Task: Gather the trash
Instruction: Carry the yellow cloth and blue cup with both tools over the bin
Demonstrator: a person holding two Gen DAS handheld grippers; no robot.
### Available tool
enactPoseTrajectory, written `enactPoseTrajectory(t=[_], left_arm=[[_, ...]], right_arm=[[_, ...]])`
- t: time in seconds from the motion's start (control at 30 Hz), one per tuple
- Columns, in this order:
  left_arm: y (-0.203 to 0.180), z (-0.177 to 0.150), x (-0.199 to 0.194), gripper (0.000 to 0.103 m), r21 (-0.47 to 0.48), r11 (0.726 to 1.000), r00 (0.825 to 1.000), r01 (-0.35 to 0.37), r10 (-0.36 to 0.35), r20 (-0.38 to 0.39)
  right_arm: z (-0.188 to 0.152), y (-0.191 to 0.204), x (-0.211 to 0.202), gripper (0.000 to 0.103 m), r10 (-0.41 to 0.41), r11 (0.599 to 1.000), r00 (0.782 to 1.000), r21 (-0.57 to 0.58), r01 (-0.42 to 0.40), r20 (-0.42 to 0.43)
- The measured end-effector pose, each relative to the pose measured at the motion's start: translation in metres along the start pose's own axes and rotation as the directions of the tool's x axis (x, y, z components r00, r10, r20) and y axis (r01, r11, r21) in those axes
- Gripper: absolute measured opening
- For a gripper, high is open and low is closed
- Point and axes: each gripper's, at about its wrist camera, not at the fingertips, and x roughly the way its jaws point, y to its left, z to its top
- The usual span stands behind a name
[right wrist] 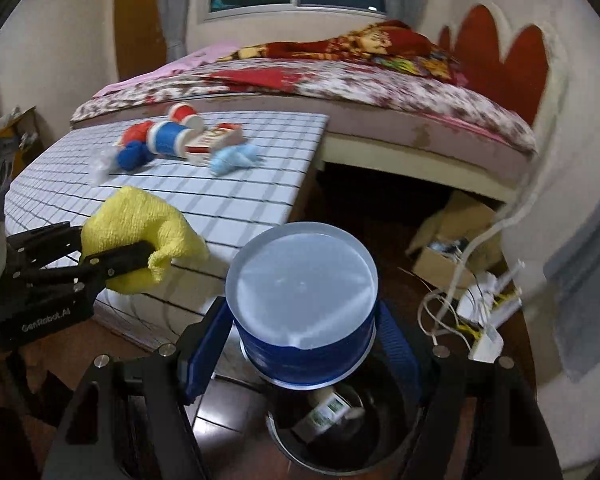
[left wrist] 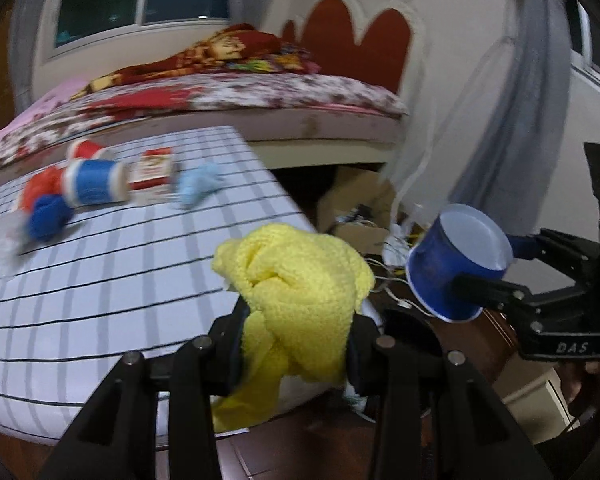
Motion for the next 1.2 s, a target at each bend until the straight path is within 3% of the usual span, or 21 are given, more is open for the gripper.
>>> enactPoseTrajectory(t=[0.27, 0.53, 0.87, 1.2], left_arm=[[-0.067, -0.006, 0.02, 0.041, 0.081, 0.993, 0.996, 0.081, -0.078, -0.044], [-0.105, -0.019, 0.035, 0.041, 0.12, 0.983, 0.988, 0.135, -0.124, -0.095], [-0.121, -0.041, 0.06, 0.041, 0.109, 0.982, 0.977, 0.157, -0.139, -0.161], [-0.112, -0.066, 0.088, 0.041, 0.067, 0.988, 0.963, 0.14, -0.12, -0.24]], right_arm=[[-0.036, -0.048, -0.008, 0.075, -0.034, 0.996, 0.999, 0.077, 0.036, -0.037], [-0.072, -0.079, -0.008, 0.075, -0.048, 0.991, 0.995, 0.123, 0.059, -0.09], [-0.102, -0.095, 0.007, 0.075, -0.023, 0.988, 0.989, 0.15, 0.046, -0.147], [-0.117, -0.094, 0.039, 0.075, 0.009, 0.989, 0.976, 0.149, 0.024, -0.216]])
